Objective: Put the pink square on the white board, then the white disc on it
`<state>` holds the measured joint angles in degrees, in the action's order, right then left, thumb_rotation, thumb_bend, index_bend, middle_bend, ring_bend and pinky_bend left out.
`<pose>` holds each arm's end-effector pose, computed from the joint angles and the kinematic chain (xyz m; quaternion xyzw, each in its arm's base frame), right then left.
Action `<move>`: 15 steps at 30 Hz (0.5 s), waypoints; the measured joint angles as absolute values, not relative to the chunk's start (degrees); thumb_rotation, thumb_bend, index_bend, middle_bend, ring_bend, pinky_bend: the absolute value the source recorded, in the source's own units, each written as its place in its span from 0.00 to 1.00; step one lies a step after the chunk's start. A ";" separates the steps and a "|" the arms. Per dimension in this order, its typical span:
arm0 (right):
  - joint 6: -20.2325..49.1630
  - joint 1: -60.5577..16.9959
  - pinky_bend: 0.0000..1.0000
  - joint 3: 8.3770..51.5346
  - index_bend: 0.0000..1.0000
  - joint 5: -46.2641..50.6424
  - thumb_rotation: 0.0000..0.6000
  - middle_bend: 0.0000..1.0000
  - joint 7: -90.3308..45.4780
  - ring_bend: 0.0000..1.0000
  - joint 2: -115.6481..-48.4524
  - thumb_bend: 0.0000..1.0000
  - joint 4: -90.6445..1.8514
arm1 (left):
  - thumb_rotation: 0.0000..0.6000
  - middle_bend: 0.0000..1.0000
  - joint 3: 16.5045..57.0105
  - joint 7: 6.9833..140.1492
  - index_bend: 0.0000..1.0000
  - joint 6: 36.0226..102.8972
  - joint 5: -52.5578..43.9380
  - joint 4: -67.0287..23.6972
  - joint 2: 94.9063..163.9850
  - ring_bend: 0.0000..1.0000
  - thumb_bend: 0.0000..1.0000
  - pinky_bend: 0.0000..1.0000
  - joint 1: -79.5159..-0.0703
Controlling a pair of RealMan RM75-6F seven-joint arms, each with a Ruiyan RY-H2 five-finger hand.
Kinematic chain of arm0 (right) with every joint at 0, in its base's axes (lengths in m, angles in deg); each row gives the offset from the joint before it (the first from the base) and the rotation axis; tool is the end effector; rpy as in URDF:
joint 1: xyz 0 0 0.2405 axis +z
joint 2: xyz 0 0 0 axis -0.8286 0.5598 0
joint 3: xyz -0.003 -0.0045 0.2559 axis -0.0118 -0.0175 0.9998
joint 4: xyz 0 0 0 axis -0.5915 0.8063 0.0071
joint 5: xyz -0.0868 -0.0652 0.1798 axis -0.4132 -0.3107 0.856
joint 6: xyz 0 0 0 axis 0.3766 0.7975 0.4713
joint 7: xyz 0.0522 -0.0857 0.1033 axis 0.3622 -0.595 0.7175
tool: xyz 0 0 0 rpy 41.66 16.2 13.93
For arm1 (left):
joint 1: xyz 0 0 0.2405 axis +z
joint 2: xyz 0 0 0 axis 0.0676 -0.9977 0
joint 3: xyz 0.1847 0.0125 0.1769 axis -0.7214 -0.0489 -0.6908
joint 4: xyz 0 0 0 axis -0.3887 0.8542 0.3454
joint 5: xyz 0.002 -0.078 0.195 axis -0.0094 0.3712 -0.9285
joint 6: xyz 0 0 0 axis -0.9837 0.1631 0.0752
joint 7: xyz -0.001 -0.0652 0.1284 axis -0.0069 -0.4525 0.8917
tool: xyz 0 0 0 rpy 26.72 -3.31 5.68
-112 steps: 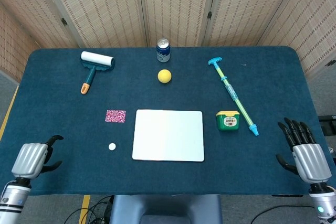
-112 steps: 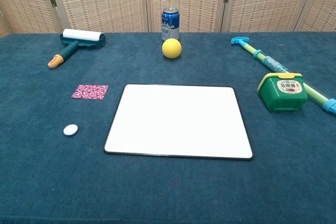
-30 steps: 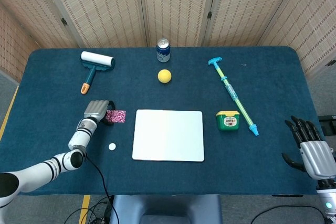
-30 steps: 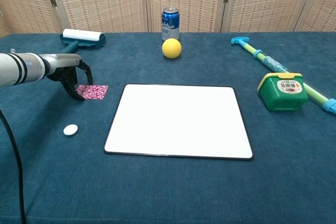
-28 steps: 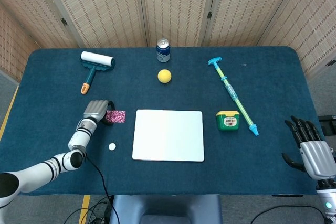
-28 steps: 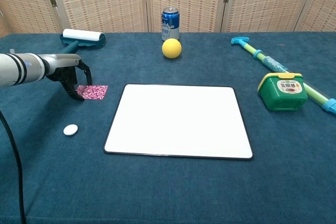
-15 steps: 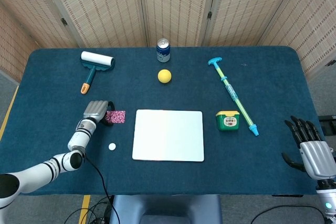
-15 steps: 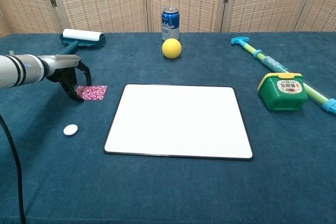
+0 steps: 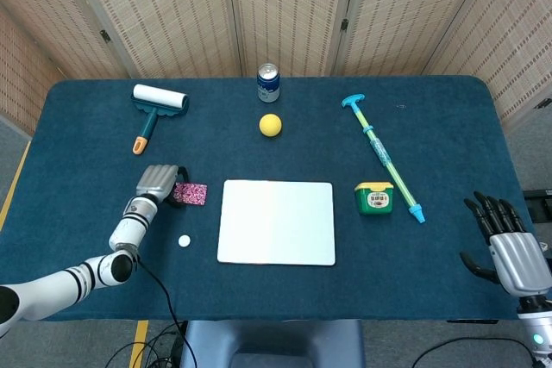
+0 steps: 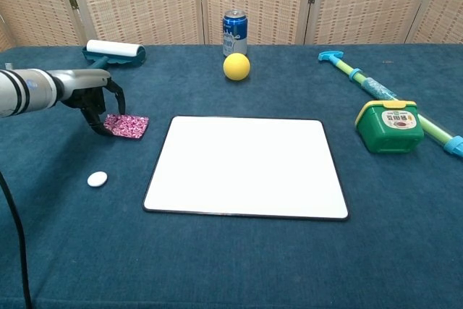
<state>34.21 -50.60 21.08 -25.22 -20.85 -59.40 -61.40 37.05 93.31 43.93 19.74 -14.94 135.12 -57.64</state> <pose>-0.3117 -0.1784 0.1697 0.6301 -0.3760 0.3804 0.5629 -0.1962 0.4247 -0.0040 -0.7030 -0.4702 -0.2448 0.4742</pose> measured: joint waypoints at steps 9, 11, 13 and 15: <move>34.62 -50.56 0.00 20.17 0.00 -27.43 1.00 0.00 -18.27 0.00 -58.65 0.20 -61.10 | 1.00 1.00 37.21 98.66 0.44 49.95 23.10 -24.45 132.86 1.00 0.25 1.00 -58.61; 34.43 -50.39 0.00 19.86 0.00 -28.02 1.00 0.00 -17.25 0.00 -58.36 0.20 -60.96 | 1.00 1.00 37.28 100.42 0.44 51.87 24.14 -27.10 132.52 1.00 0.25 1.00 -59.02; 34.33 -50.26 0.00 19.64 0.00 -28.47 1.00 0.00 -16.15 0.00 -58.07 0.20 -60.80 | 1.00 1.00 37.44 102.91 0.44 54.76 25.55 -30.35 132.32 1.00 0.25 1.00 -59.63; 34.35 -50.15 0.00 19.38 0.00 -29.04 1.00 0.00 -14.61 0.00 -57.68 0.20 -60.51 | 1.00 1.00 37.70 105.85 0.44 58.13 27.21 -33.81 132.33 1.00 0.25 1.00 -60.43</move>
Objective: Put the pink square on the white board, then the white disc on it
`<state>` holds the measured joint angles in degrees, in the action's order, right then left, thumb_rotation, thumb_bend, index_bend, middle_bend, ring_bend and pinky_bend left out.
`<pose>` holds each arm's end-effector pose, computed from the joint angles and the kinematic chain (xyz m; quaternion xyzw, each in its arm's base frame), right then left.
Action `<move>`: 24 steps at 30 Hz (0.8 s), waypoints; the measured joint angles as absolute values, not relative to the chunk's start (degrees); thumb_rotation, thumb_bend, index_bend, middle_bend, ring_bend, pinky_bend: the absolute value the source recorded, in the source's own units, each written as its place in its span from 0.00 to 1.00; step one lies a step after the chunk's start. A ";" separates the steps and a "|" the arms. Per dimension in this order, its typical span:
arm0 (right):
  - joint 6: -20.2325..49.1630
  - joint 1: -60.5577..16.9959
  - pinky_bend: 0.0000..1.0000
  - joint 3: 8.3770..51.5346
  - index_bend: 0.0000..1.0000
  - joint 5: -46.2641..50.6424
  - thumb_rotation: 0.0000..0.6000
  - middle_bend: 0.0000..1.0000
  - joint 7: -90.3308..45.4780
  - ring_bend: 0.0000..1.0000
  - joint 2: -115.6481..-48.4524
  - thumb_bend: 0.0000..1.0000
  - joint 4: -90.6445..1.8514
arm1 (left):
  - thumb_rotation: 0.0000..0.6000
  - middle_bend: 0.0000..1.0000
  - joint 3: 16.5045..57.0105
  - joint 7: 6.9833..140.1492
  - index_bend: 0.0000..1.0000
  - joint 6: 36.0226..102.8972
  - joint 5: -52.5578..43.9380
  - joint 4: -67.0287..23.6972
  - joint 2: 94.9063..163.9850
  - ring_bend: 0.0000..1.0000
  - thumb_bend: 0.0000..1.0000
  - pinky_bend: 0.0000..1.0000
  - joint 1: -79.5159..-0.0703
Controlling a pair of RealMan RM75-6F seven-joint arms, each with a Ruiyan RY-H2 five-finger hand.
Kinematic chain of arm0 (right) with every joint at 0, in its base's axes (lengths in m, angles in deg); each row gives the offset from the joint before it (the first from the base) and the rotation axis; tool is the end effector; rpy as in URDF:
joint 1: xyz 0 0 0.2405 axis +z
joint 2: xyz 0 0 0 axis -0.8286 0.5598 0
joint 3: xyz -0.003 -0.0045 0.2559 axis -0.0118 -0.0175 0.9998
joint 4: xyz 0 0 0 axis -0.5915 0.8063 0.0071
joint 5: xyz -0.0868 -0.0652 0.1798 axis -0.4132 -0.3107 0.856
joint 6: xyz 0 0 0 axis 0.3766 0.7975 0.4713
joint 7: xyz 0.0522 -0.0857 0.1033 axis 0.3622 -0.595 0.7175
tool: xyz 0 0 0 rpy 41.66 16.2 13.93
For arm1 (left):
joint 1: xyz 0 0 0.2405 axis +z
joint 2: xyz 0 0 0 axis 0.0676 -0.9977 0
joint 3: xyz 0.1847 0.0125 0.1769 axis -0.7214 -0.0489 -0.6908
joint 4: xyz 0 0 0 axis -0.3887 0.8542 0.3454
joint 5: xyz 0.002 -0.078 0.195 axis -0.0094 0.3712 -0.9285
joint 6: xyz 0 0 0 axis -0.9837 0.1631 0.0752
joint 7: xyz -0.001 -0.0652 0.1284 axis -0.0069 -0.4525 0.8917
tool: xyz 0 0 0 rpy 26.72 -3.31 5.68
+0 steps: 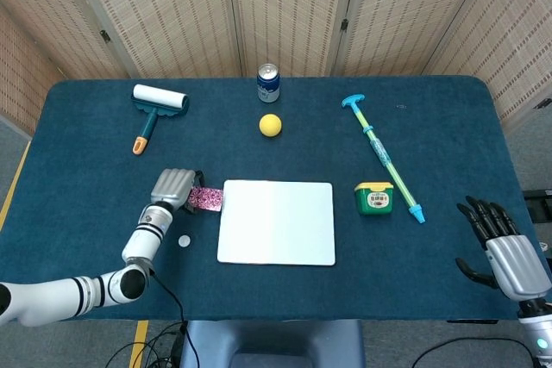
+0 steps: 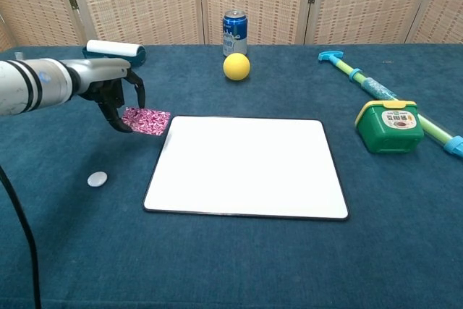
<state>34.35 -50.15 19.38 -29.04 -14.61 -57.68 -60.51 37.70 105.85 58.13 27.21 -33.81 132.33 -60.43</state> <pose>-0.3098 -0.1738 0.1730 0.6432 -0.3902 0.3981 0.5250 -0.1361 0.3904 -0.0061 -0.7169 -0.4396 -0.2664 0.4710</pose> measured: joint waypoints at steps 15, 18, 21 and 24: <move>42.00 -52.29 0.00 18.22 0.00 -32.44 1.00 0.00 -0.20 0.00 -54.96 0.20 -55.64 | 1.00 1.00 41.11 118.35 0.44 73.73 35.30 -42.42 143.72 1.00 0.25 1.00 -65.95; 43.74 -52.98 0.00 18.20 0.00 -32.60 1.00 0.00 2.11 0.00 -54.73 0.20 -54.33 | 1.00 1.00 41.20 119.49 0.43 74.33 35.12 -42.34 145.71 1.00 0.25 1.00 -66.39; 45.16 -53.57 0.00 18.16 0.00 -32.91 1.00 0.00 3.81 0.00 -54.58 0.20 -53.34 | 1.00 1.00 41.44 121.07 0.43 74.53 35.10 -41.56 147.73 1.00 0.25 1.00 -67.13; 46.45 -54.17 0.00 18.21 0.00 -32.91 1.00 0.00 5.23 0.00 -54.54 0.20 -52.44 | 1.00 1.00 41.90 121.88 0.43 74.10 35.18 -39.90 149.30 1.00 0.25 1.00 -67.73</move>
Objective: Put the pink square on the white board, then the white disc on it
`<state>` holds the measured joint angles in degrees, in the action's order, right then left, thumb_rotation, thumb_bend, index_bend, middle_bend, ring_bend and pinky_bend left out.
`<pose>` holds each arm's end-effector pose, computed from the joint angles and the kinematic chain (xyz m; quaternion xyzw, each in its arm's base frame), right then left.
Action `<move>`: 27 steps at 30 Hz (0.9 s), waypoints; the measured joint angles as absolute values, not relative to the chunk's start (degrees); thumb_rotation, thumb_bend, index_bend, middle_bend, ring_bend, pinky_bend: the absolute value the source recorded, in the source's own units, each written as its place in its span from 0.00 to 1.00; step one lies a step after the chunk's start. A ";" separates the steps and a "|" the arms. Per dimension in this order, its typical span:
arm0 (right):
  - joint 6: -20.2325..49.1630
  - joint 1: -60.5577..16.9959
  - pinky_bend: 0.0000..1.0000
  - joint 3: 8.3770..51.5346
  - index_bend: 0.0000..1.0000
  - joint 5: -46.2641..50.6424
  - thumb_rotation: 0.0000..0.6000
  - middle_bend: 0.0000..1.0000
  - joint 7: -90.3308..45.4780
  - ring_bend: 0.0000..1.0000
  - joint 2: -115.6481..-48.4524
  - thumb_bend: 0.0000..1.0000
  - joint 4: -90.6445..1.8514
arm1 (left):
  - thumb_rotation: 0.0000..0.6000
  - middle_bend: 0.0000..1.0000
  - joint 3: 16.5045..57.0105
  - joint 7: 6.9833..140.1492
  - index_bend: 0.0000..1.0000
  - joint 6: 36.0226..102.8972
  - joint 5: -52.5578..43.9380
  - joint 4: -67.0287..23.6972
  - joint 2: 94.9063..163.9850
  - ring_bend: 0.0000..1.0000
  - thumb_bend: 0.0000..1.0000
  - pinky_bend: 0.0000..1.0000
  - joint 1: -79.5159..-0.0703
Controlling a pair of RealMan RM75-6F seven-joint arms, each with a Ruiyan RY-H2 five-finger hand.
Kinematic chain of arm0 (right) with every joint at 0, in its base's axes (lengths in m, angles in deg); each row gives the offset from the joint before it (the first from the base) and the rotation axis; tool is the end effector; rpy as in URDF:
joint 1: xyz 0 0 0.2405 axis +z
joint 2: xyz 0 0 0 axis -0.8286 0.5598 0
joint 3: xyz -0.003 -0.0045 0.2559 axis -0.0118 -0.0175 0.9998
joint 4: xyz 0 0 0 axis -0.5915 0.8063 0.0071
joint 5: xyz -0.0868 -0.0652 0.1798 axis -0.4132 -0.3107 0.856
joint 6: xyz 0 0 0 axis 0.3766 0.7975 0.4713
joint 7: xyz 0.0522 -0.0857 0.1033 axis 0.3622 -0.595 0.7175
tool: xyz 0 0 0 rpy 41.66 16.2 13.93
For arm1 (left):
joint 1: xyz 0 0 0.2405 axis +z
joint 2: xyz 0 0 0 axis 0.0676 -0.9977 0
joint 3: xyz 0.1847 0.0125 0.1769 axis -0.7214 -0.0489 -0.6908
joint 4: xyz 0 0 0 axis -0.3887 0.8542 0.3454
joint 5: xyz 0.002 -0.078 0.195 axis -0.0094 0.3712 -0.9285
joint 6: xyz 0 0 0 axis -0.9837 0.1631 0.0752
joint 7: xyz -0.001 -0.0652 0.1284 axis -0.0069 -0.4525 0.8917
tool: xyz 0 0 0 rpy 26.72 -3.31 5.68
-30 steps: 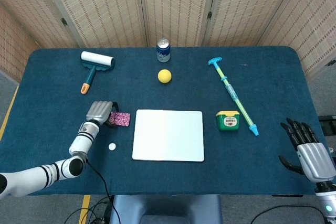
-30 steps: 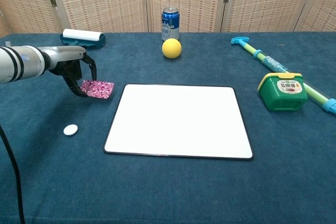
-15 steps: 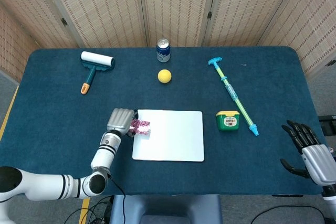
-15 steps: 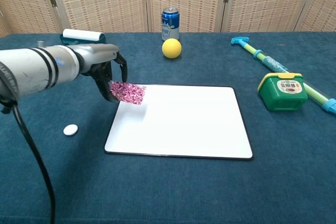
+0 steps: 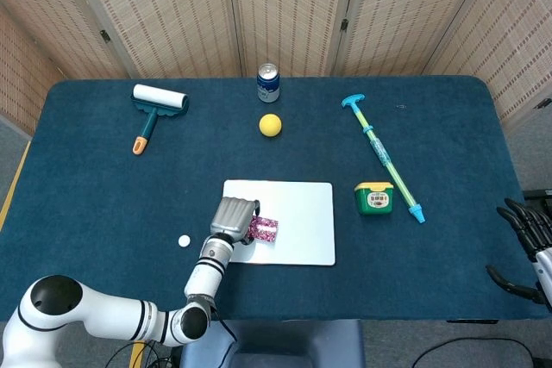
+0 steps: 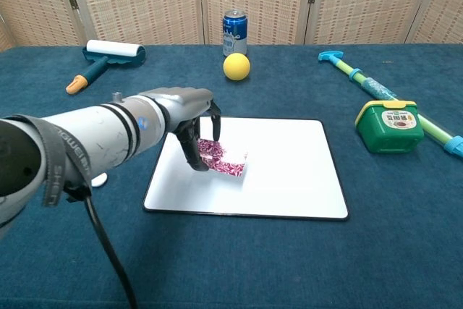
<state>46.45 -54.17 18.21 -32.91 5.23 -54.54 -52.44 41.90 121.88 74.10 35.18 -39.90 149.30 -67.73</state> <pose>-0.3247 -0.1469 0.2232 0.5992 -0.3976 0.4857 0.4970 -0.0397 0.3284 -0.0832 -0.7476 -0.4195 -0.2698 0.4385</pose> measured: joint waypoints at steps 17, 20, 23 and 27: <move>46.70 -54.93 0.00 18.53 0.00 -31.68 1.00 0.00 6.96 0.00 -54.52 0.20 -51.10 | 1.00 1.00 43.77 118.96 0.33 63.54 34.24 -30.92 151.52 1.00 0.25 1.00 -68.33; 46.52 -54.92 0.00 18.65 0.00 -31.42 1.00 0.00 6.86 0.00 -54.49 0.20 -51.27 | 1.00 1.00 43.74 118.53 0.32 63.07 33.85 -30.64 151.47 1.00 0.25 1.00 -68.24; 46.39 -54.90 0.00 18.71 0.00 -31.37 1.00 0.00 6.57 0.00 -54.51 0.20 -51.33 | 1.00 1.00 43.89 118.21 0.32 63.23 33.51 -31.35 151.09 1.00 0.24 1.00 -68.08; 46.13 -54.75 0.00 18.62 0.00 -31.78 1.00 0.00 5.95 0.00 -54.53 0.20 -51.51 | 1.00 1.00 43.85 118.22 0.32 64.65 32.92 -34.69 149.71 1.00 0.24 1.00 -67.59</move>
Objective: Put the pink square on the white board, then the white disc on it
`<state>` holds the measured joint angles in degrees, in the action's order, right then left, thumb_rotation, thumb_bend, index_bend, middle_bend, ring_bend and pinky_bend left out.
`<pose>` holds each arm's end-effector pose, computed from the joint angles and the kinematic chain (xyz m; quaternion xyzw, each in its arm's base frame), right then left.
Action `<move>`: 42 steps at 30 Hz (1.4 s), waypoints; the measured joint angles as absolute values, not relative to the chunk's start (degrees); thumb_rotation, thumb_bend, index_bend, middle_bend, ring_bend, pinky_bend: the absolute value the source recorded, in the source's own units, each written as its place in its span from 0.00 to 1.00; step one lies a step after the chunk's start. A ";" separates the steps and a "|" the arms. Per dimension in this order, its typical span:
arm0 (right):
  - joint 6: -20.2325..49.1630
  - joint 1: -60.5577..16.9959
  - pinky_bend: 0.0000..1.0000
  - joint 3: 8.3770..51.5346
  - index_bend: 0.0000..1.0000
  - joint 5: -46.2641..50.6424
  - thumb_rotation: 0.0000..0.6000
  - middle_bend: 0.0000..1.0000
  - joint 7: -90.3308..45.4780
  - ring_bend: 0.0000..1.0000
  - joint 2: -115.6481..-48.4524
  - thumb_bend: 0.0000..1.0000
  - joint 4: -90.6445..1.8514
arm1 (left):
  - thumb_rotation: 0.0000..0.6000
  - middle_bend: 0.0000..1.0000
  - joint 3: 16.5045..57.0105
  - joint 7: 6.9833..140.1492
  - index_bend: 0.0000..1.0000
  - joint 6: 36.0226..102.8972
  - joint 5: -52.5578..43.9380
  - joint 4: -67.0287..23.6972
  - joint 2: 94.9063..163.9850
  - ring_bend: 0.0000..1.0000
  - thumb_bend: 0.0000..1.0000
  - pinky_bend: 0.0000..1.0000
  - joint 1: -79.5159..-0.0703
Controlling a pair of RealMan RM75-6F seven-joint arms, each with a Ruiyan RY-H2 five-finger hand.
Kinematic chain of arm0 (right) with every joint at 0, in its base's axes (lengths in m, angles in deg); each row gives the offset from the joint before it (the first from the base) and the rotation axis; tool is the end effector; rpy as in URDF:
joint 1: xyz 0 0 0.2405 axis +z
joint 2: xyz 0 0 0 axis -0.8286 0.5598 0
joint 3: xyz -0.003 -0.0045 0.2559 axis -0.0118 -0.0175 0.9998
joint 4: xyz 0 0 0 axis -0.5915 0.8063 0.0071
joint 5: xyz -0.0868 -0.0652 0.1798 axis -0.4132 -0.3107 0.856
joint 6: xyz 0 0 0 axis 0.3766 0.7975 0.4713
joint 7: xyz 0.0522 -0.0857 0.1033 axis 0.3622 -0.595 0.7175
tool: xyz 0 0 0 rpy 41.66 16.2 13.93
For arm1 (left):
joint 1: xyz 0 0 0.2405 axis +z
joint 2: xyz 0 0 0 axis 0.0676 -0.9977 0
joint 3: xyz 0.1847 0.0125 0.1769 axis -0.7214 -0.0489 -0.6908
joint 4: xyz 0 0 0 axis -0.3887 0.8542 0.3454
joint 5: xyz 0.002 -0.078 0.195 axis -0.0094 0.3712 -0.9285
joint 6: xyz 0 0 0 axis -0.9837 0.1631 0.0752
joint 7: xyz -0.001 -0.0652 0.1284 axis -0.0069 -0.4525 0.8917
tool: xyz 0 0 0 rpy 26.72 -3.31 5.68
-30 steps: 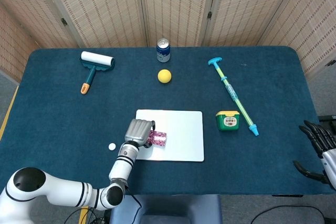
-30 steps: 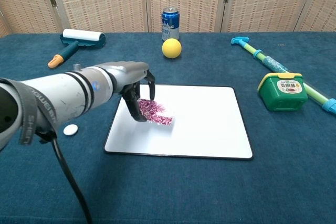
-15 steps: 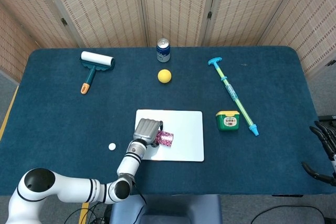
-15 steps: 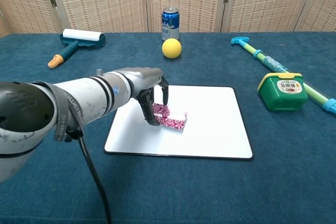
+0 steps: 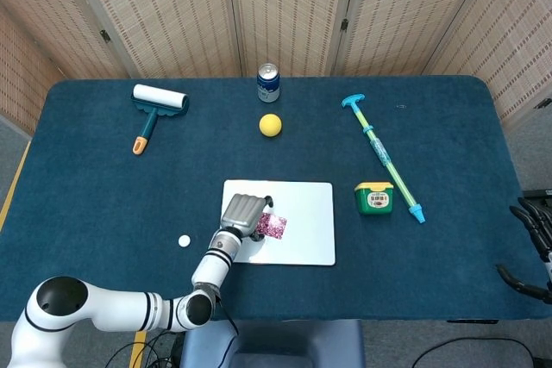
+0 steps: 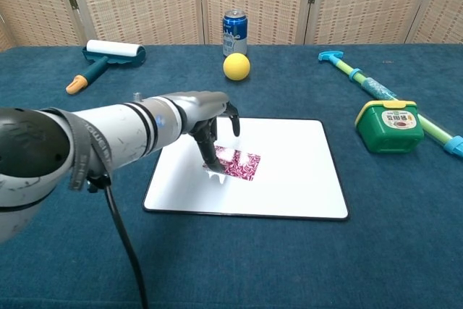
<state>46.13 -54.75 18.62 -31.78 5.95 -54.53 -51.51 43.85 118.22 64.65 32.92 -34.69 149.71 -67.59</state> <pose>-0.3307 -0.1456 0.2273 0.5921 -0.4005 0.4807 0.5078 -0.0344 0.3420 -0.0941 -0.7568 -0.4331 -0.2853 0.3979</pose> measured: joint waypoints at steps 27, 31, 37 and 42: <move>47.99 -55.33 0.00 17.10 0.00 -36.06 1.00 0.00 -0.70 0.00 -55.34 0.20 -53.52 | 1.00 1.00 30.96 110.07 0.45 79.09 23.86 -54.39 132.40 1.00 0.24 1.00 -49.79; 47.16 -55.05 0.00 17.17 0.00 -35.78 1.00 0.00 -1.60 0.00 -55.40 0.20 -53.96 | 1.00 1.00 31.27 108.11 0.46 75.14 23.75 -51.40 131.94 1.00 0.24 1.00 -48.91; 46.36 -54.76 0.00 17.22 0.00 -35.35 1.00 0.00 -2.44 0.00 -55.39 0.20 -54.50 | 1.00 1.00 32.04 106.92 0.47 71.19 24.73 -48.62 131.61 1.00 0.24 1.00 -48.27; 46.24 -54.77 0.00 17.36 0.00 -34.92 1.00 0.00 -2.79 0.00 -55.40 0.20 -54.75 | 1.00 1.00 32.51 106.36 0.47 69.33 25.13 -46.76 131.76 1.00 0.24 1.00 -47.93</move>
